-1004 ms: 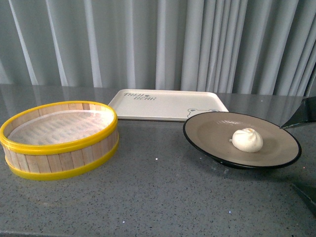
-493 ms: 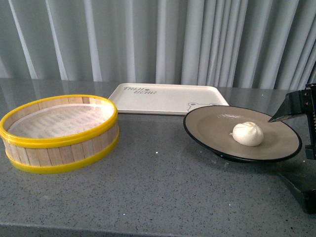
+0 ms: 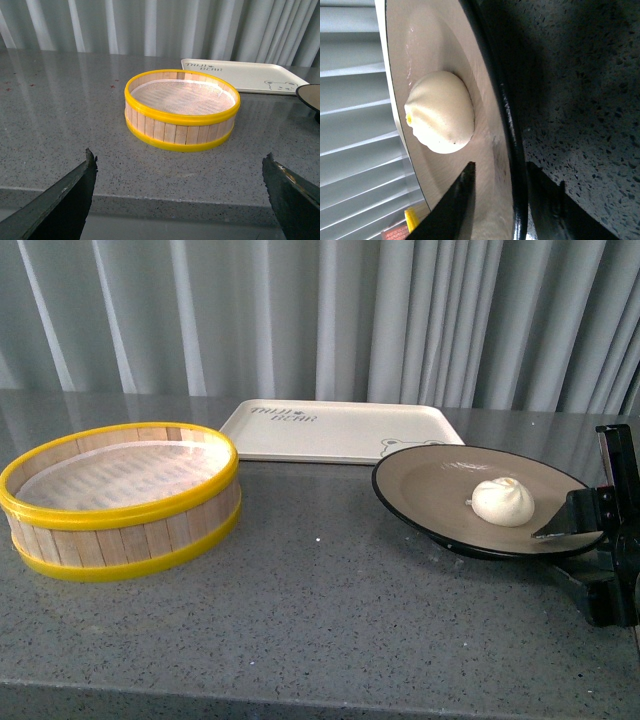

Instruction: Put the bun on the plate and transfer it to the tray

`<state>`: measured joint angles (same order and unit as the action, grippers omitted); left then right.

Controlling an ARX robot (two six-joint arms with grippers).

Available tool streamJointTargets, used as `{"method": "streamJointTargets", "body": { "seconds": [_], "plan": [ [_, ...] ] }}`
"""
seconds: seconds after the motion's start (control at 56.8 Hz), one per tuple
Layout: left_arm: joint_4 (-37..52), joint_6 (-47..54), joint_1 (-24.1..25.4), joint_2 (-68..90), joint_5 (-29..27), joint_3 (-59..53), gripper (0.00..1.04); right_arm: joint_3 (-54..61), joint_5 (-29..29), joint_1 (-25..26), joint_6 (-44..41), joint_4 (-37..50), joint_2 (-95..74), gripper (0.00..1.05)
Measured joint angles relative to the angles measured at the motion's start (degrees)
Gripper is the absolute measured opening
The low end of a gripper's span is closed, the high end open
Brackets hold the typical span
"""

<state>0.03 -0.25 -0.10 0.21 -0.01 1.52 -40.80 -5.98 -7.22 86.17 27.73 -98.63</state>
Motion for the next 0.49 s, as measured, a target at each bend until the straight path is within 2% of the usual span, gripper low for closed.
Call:
{"method": "streamJointTargets", "body": {
  "seconds": [0.053,0.106,0.493],
  "plan": [
    [0.0,0.0,0.0,0.0,0.0,0.0,0.98,0.0,-0.4,0.3,-0.2,0.4,-0.1,0.07],
    [0.0,0.0,0.0,0.0,0.0,0.0,0.98,-0.2,-0.7,0.6,0.0,0.9,0.1,0.03],
    [0.0,0.0,0.0,0.0,0.0,0.0,0.98,0.3,-1.6,1.4,-0.8,1.4,1.2,0.03]
  ]
}}
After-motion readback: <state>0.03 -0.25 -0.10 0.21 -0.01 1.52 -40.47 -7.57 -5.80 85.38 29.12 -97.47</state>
